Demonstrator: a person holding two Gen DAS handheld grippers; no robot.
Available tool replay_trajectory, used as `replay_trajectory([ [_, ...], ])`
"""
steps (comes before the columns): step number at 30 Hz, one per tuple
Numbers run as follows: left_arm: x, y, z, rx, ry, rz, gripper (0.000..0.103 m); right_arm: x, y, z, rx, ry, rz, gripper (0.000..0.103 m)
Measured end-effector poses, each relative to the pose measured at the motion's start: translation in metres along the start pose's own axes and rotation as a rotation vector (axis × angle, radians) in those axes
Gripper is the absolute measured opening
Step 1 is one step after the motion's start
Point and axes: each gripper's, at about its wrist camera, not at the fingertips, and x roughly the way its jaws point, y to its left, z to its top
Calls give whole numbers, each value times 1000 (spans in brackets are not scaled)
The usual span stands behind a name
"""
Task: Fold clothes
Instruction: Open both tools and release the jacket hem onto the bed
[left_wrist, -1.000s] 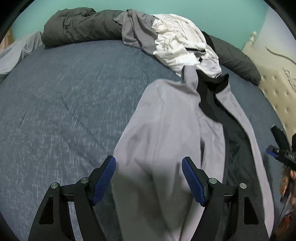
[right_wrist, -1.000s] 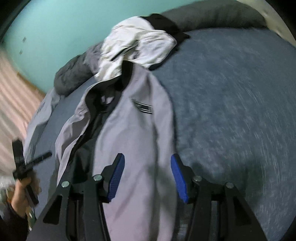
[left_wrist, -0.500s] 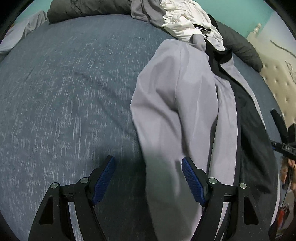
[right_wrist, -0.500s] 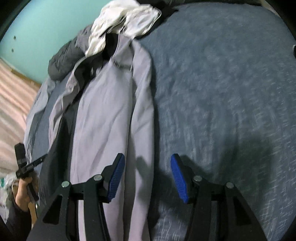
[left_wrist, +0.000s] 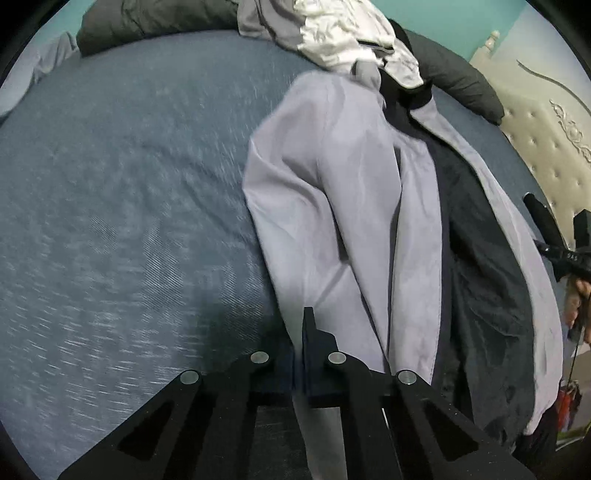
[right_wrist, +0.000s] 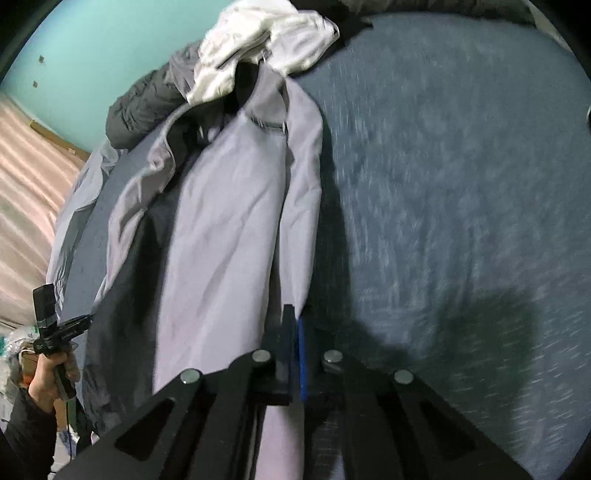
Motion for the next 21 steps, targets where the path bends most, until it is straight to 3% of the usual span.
replay_trajectory([
  [9,-49,58,45,1,-53,147,3,-66,-27,31,-11,-117,-141,1],
  [21,-80,85,120,91,-94,390,3,-119,-57,93,-87,-187,-408,1],
])
